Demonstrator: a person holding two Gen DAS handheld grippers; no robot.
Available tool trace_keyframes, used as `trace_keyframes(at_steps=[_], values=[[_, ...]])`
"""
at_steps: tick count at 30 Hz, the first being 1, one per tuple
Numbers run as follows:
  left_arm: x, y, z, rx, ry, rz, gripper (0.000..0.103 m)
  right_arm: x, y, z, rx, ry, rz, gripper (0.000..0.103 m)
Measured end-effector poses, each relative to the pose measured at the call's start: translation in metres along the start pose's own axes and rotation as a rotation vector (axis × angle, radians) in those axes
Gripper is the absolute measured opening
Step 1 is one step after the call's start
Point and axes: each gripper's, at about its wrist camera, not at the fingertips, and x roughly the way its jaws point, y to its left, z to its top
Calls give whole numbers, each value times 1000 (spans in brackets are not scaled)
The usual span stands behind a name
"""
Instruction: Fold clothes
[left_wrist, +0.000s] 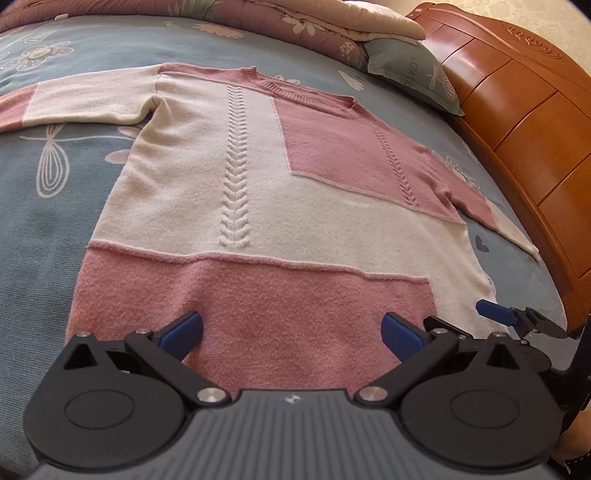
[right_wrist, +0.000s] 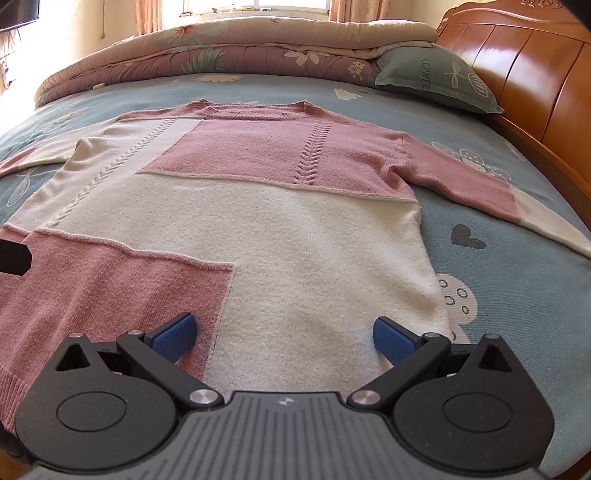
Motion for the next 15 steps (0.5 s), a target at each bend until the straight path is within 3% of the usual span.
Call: trace_keyframes(at_steps=[4, 9, 12, 15], values=[[-3, -5, -5, 63, 27, -8, 102, -1, 0, -1, -3, -2, -1, 103], [-24, 33, 46, -90, -14, -37, 102, -3, 1, 3, -20, 19, 2, 103], [-46, 71, 101, -161, -106, 22, 102, -1, -2, 3, 7, 40, 13, 103], [-61, 121, 159, -203, -192, 155, 102, 0, -2, 4, 11, 39, 13, 103]])
